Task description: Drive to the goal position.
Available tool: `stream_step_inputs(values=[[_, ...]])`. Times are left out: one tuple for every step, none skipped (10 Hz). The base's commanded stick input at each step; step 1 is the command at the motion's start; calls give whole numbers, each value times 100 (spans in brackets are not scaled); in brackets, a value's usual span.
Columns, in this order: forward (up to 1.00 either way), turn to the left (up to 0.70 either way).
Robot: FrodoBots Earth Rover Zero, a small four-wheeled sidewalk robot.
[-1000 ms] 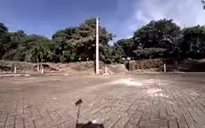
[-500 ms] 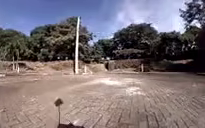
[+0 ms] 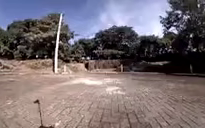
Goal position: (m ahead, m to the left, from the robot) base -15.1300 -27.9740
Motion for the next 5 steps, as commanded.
stream_step_inputs(values=[[0, -45], [0, -45], [0, -45], [0, -45], [0, -45]])
